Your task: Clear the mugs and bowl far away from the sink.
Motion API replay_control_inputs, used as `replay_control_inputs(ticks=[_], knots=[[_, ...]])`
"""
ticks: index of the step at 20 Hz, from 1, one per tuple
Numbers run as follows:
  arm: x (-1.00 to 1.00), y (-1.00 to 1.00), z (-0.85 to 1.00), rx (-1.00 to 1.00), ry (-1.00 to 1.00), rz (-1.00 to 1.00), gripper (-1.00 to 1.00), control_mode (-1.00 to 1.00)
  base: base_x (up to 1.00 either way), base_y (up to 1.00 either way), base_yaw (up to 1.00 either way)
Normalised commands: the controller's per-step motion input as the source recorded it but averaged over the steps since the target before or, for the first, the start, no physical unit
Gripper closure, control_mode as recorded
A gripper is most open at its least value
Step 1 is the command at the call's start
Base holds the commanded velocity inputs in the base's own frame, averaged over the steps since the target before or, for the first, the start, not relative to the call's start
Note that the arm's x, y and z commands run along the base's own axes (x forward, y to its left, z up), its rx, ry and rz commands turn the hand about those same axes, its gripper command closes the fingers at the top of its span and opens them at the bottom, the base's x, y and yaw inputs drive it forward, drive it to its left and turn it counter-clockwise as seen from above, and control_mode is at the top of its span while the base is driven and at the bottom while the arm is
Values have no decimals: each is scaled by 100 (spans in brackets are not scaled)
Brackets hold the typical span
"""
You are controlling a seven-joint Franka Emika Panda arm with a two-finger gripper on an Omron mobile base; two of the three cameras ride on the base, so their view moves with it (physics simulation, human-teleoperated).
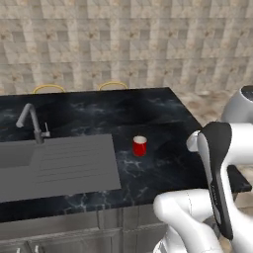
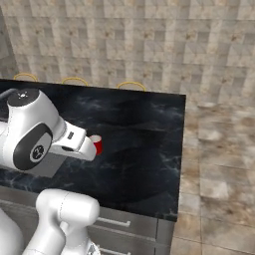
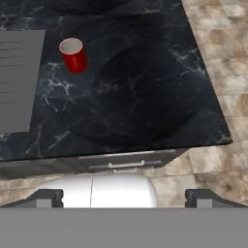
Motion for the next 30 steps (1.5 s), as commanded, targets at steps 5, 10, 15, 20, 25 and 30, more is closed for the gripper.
replay_control_inputs(ticks=[5,10,15,20,25,30], knots=[[0,0,0,0,0,0,-100,100,-1,2,30],[0,0,0,0,0,0,-100,100,36,8,19],[0,0,0,0,0,0,-100,100,50,53,1],[27,25,-4,3,5,0,-100,-100,44,42,0],[40,57,0,0,3,4,-100,-100,0,0,0],[25,35,0,0,8,25,-100,-100,0,0,0]])
